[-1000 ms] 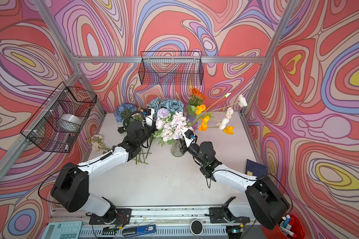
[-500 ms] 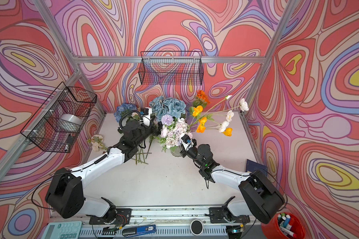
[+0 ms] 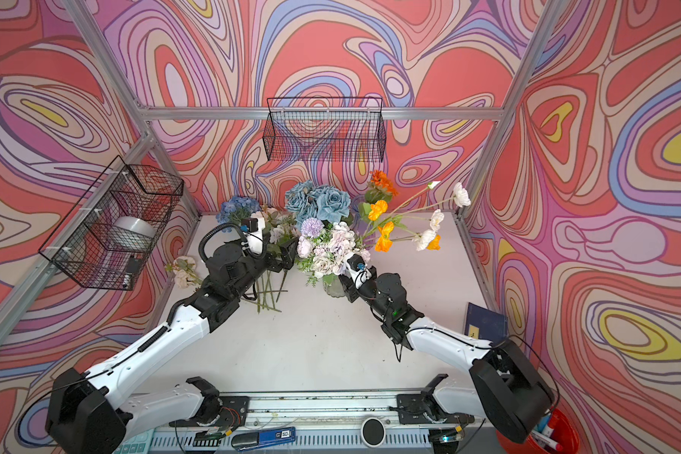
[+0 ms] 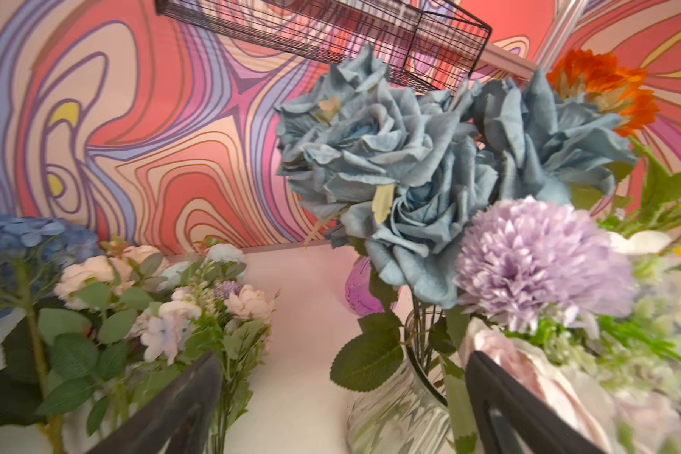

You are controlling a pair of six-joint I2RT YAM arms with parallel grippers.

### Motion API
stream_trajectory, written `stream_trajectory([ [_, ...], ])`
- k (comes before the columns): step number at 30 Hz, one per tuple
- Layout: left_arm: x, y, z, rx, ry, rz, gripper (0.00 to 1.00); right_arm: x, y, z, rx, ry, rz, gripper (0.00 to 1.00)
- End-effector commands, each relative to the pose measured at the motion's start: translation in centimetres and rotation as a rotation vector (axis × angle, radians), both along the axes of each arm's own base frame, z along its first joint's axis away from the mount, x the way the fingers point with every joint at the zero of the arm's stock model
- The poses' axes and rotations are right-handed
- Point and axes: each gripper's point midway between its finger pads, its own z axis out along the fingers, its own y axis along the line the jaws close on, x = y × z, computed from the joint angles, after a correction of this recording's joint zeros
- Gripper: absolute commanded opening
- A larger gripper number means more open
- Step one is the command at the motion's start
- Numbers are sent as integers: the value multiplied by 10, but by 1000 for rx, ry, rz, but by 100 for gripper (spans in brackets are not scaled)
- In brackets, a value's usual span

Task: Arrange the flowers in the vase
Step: 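Open the left gripper and draw it back toward the pile while right holds, then lower the left gripper onto the pile stems while right opens and withdraws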

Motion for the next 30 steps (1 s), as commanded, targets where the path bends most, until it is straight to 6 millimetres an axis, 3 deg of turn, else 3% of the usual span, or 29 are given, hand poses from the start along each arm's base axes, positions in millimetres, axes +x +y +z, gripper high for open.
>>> stream_trajectory([
  [1,-3,41,-31,14,109,156,100,-12,-6,-11,-15,119,0,49],
  [6,-9,96,-66,-75,240,346,100,-31,-19,-27,-42,232,-8,52],
  [10,-17,124,-100,-125,366,449,100,-44,-26,-47,-60,334,-24,53],
  [15,-27,128,-142,-82,492,465,99,-49,-34,-64,-26,468,-88,53],
  [17,-26,130,-156,-51,539,475,93,-47,-37,-66,25,514,-136,53],
  [23,6,142,-176,16,617,536,71,-36,-37,-71,190,622,-230,57],
  [25,21,150,-187,35,670,556,62,-30,-40,-74,202,634,-270,66],
  [27,36,158,-197,64,734,564,54,-27,-41,-77,191,638,-288,81],
  [30,53,162,-210,136,817,551,54,-23,-44,-77,172,634,-318,97],
])
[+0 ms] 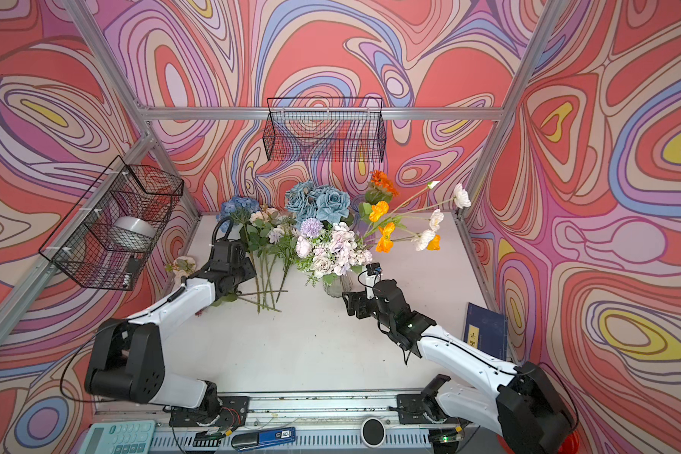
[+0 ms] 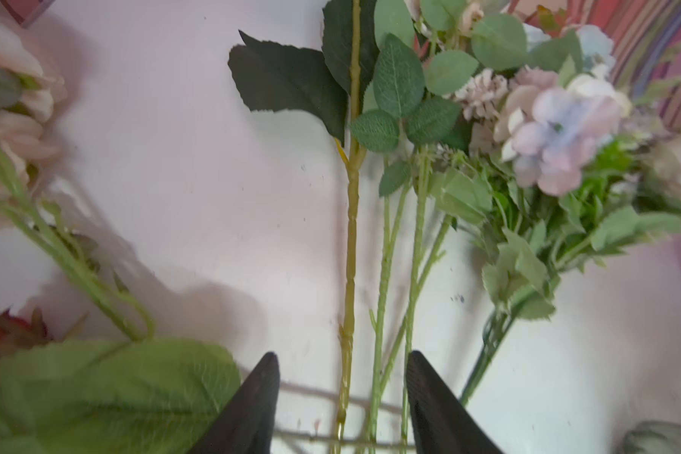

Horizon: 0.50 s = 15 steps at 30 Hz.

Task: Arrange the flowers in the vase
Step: 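Lower the left gripper onto the pile stems while right opens and withdraws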

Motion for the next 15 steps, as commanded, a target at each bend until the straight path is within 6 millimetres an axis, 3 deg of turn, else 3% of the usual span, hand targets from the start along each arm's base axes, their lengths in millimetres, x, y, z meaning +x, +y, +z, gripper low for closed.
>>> stream_trajectory([
  [1,8,4,-11,50,115,-46,55,10,-5,10,-2,-12,-65,98],
  [8,26,-6,-37,20,214,-96,57,18,-10,8,-74,9,-103,99],
  [15,32,-33,-49,-122,212,-155,45,23,-9,14,-68,-22,-110,98],
])
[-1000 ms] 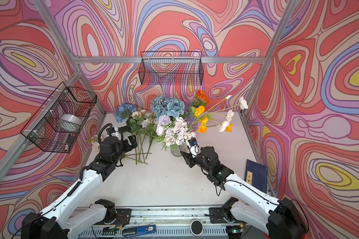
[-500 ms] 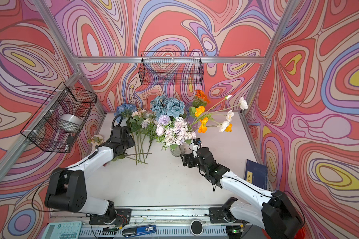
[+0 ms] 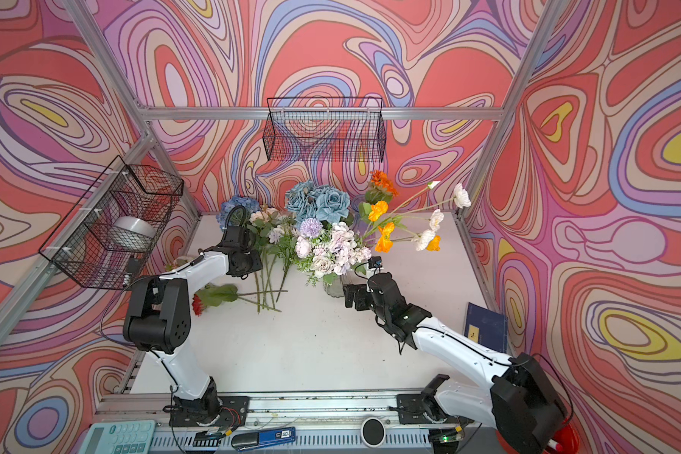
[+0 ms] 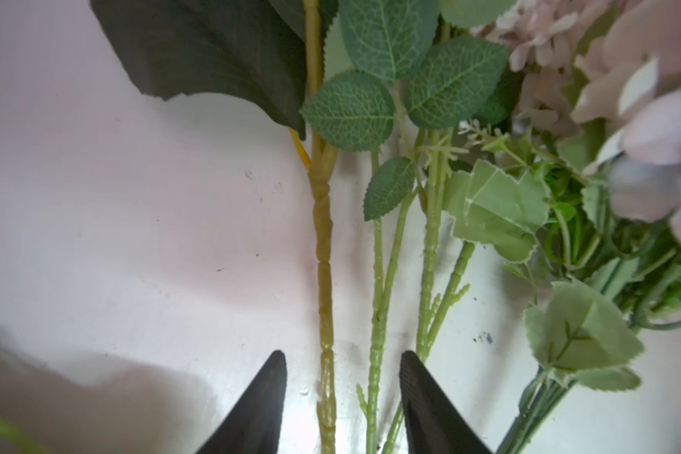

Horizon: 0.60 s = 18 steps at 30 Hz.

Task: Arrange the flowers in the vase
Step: 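Lower the left gripper onto the pile stems while right opens and withdraws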

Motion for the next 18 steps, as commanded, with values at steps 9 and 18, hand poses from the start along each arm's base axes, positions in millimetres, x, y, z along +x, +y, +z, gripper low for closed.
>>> stream_trajectory([
  [9,-6,-26,5,54,13,-67,39,7,2,3,-24,-2,-11,98],
  [18,9,-30,-23,68,96,-73,29,10,5,5,-22,-1,-7,98],
])
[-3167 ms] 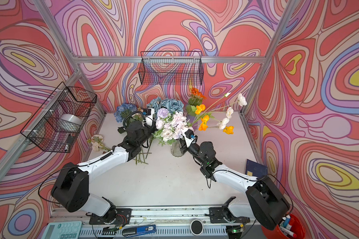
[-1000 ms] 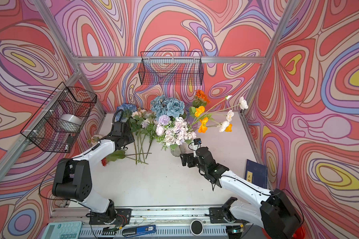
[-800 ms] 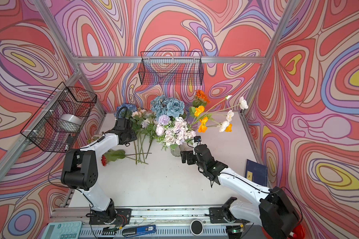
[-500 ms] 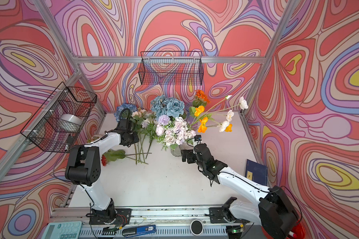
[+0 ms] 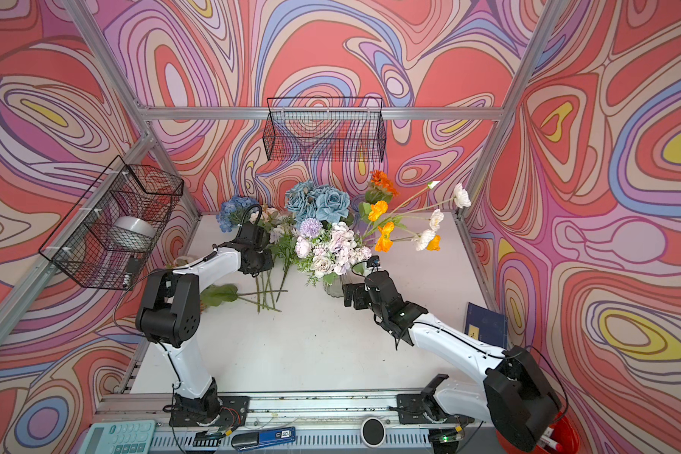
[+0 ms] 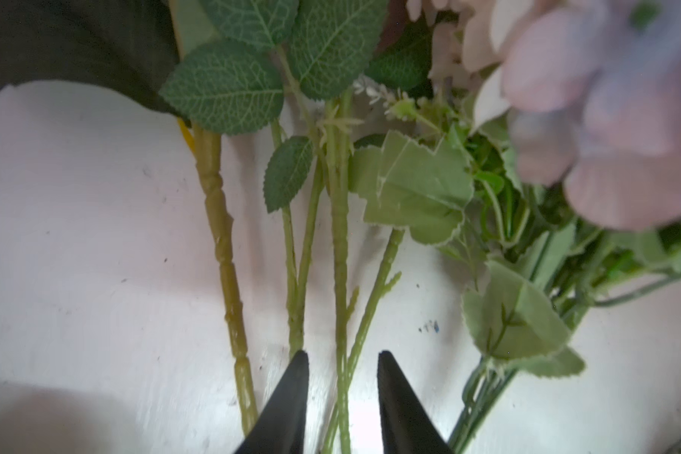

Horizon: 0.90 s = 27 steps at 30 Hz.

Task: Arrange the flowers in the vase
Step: 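Lower the left gripper onto the pile stems while right opens and withdraws, then close the left gripper on the cream peony stem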

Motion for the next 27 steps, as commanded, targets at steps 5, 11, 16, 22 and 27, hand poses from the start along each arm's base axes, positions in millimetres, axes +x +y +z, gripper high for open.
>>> stream_trajectory([
  [5,-1,3,-23,26,78,4,24,2,1,13,-1,-22,-4,98],
  [11,1,1,-18,8,65,2,1,2,-2,25,7,-50,-10,98],
  [16,-6,3,8,-6,7,12,0,1,-4,32,13,-66,-15,99],
  [22,-22,1,52,-105,-140,21,0,-1,-6,46,30,-97,-14,98],
  [27,-37,-2,86,-207,-287,42,0,-4,-8,64,47,-145,-10,98],
])
